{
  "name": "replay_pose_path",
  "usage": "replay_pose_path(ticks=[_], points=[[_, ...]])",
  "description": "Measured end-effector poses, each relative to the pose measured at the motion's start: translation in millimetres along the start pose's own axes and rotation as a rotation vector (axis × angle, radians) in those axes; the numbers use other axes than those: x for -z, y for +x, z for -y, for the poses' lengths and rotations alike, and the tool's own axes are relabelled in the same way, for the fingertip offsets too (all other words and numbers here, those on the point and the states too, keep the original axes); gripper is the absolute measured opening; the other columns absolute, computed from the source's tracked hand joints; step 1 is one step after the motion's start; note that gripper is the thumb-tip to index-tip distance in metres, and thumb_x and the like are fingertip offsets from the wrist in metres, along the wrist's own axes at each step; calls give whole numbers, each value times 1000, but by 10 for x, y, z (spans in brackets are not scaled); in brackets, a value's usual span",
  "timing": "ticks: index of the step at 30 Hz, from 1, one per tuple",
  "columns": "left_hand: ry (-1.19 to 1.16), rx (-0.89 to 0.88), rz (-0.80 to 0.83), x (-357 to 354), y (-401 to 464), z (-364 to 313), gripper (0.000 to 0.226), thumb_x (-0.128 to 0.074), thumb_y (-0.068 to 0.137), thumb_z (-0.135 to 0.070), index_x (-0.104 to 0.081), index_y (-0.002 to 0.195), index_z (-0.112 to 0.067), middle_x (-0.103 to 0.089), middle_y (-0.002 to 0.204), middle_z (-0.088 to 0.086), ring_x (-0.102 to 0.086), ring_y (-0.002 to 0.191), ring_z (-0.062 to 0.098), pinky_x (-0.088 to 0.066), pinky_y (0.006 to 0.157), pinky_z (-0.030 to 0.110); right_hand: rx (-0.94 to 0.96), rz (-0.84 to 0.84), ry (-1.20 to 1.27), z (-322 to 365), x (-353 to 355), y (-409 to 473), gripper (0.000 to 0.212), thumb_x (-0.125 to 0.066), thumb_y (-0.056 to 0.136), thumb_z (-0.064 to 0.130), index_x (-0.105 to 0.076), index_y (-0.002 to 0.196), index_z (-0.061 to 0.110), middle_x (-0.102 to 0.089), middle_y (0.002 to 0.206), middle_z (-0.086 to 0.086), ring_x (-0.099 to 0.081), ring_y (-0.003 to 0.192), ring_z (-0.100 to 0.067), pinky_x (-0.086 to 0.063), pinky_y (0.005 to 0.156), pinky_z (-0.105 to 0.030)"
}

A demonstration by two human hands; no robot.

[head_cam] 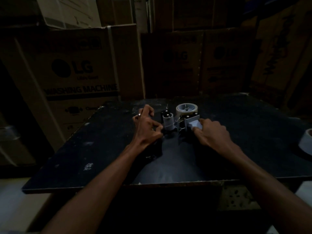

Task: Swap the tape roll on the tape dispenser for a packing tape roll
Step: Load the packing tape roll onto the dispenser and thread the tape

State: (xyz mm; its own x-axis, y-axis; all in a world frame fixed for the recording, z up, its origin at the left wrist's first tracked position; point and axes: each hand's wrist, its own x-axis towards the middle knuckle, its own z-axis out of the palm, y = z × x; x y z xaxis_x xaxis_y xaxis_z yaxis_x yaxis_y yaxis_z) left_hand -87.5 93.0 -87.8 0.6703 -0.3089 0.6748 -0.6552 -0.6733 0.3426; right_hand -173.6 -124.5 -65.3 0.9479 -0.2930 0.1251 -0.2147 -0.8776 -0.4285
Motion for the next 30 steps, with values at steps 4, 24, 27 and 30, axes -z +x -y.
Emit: replay_pose_path(ticks=[4,24,27,30], points=[[-24,11,-14,112,-71,106,10,-72,72,-24,-79,69,-19,-37,104,-4,-33,101,9,-26,85,38,-32,-14,-21,-64,25,7,56,-47,95,50,-46,137,13,-60,120,-17,-60,106,-34,-50,94,-53],[6,151,-64,5,-1,253,16,-77,78,-27,-78,86,-13,-43,104,0,-48,102,16,-39,80,24,647,7,-123,90,214,419,34,-70,87,28,-64,118,16,-64,119,-5,-59,114,-20,-51,96,-38],[21,153,-58,7,2,252,17,-77,78,-28,-78,88,-13,-44,105,1,-48,104,17,-41,81,25,682,11,-60,44,206,501,24,-72,86,23,-65,108,16,-66,107,1,-63,97,-12,-56,86,-35],[16,160,-53,6,5,250,18,-77,78,-27,-78,89,-13,-44,106,1,-47,105,17,-39,81,24,719,10,-53,14,195,549,27,-72,87,25,-63,111,18,-63,108,7,-59,96,-5,-54,85,-26]])
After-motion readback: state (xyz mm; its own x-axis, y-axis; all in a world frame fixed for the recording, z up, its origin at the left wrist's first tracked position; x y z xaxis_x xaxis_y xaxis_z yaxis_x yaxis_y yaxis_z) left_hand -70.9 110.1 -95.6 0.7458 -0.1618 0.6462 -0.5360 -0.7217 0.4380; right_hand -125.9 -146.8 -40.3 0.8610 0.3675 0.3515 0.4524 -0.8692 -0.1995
